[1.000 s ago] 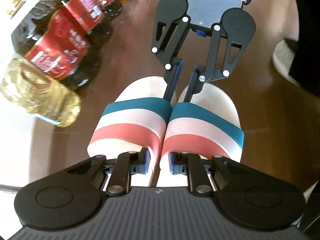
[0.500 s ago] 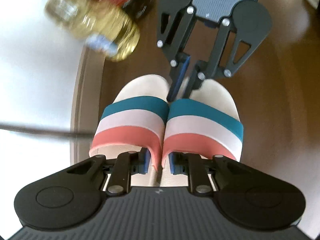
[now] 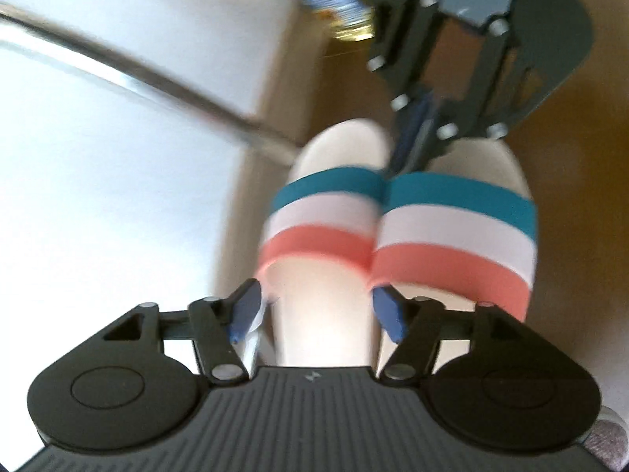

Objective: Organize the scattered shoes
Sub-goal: 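Carry the striped slides with both tools to the rack's bottom shelf, then open the left tool, releasing the slides onto the shelf, then lower the slides onto the bottom shelf and open the right tool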

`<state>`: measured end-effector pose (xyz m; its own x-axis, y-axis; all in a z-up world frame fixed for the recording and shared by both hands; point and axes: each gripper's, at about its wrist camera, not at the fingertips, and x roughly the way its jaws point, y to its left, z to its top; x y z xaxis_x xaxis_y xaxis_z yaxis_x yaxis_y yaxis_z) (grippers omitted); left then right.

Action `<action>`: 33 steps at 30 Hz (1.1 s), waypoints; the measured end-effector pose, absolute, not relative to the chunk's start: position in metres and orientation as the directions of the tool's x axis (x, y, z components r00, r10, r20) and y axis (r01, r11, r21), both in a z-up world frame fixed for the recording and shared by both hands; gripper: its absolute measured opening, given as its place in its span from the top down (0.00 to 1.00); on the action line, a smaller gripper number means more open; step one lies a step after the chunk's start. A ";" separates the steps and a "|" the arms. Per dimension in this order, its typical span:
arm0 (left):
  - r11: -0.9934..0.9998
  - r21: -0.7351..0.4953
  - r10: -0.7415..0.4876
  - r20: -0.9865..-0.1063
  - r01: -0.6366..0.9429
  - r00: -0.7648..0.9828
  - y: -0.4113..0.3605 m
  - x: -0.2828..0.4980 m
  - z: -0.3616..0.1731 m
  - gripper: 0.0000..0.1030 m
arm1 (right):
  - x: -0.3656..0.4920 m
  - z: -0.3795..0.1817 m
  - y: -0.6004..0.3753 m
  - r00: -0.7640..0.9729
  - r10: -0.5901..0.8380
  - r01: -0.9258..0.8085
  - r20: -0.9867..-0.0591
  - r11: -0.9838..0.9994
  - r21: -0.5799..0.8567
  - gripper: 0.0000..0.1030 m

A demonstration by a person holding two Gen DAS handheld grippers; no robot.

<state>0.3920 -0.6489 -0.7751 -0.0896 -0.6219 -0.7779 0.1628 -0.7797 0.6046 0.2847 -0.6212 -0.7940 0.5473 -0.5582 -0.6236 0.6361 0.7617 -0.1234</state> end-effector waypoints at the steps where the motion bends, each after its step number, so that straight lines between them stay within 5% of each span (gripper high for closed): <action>1: -0.732 0.633 -0.661 -0.749 0.252 -0.040 -0.642 0.397 -0.771 0.35 | 0.282 -0.792 -0.619 0.544 -0.563 0.632 -0.622 0.763 -0.137 0.82; 3: -0.630 0.651 -0.700 -0.712 0.423 0.052 -0.624 0.407 -0.762 0.35 | 0.275 -0.787 -0.618 0.552 -0.576 0.631 -0.603 0.762 -0.149 0.62; 9: -0.460 0.326 -0.593 -0.805 0.826 -0.012 -0.571 0.424 -0.743 0.35 | 0.260 -0.781 -0.629 0.580 -0.555 0.599 -0.596 0.787 -0.149 0.53; 17: -0.287 0.074 -0.572 -0.813 0.955 -0.109 -0.574 0.432 -0.766 0.39 | 0.274 -0.803 -0.642 0.620 -0.480 0.527 -0.621 0.841 -0.123 0.48; 21: -0.207 -0.040 -0.567 -0.810 0.977 -0.153 -0.577 0.435 -0.778 0.36 | 0.278 -0.808 -0.639 0.643 -0.467 0.520 -0.607 0.848 -0.102 0.56; 33: -0.156 -0.005 -0.530 -0.843 0.988 -0.088 -0.576 0.441 -0.784 0.27 | 0.279 -0.811 -0.636 0.656 -0.473 0.529 -0.588 0.844 -0.088 0.56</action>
<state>0.4414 -0.5756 -0.7845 -0.0884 -0.5303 -0.8432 0.9877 -0.1561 -0.0054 0.2793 -0.6358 -0.8110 0.6560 -0.4728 -0.5883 0.5293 0.8439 -0.0880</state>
